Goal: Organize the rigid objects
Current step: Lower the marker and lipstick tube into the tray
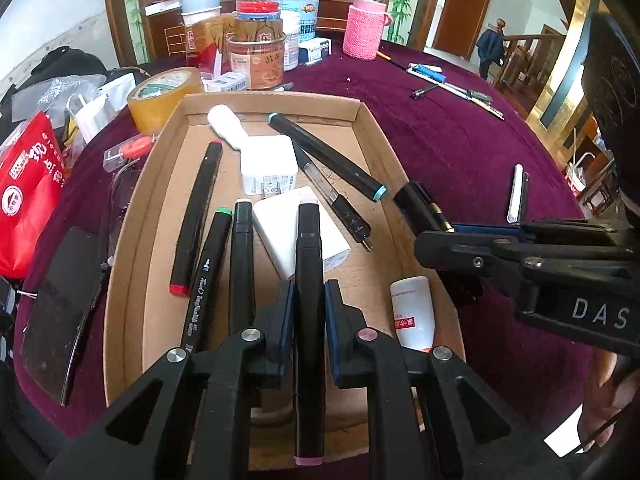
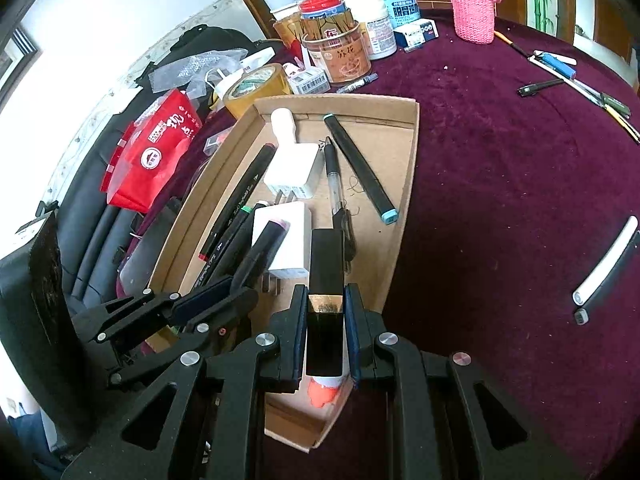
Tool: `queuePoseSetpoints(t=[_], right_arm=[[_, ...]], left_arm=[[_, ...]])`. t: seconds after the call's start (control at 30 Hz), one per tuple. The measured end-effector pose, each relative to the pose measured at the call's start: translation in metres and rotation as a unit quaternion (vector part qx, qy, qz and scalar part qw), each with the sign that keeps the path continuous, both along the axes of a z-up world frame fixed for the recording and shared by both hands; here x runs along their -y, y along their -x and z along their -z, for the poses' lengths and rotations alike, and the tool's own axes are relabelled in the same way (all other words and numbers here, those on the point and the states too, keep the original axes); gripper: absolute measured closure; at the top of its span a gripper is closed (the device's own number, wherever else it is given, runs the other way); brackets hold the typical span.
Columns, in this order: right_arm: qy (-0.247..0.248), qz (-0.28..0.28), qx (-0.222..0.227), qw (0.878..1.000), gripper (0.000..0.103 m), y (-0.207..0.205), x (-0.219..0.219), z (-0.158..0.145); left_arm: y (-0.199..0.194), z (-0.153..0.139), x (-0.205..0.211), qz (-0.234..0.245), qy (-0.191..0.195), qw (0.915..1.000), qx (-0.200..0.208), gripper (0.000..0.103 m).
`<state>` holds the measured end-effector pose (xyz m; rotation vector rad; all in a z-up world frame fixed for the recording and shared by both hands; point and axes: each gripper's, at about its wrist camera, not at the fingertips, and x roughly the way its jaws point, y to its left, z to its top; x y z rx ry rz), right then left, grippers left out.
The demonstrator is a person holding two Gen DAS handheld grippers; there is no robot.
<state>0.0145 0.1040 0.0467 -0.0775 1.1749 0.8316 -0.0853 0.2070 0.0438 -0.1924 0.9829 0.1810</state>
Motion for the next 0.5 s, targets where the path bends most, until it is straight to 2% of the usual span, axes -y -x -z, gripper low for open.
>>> queuePoseSetpoints(t=[0.5], right_arm=[[0.010, 0.007, -0.016, 1.000, 0.087, -0.012, -0.014, 0.015]], left_arm=[[-0.007, 0.004, -0.003, 0.016, -0.031, 0.9994, -0.001, 0.091]])
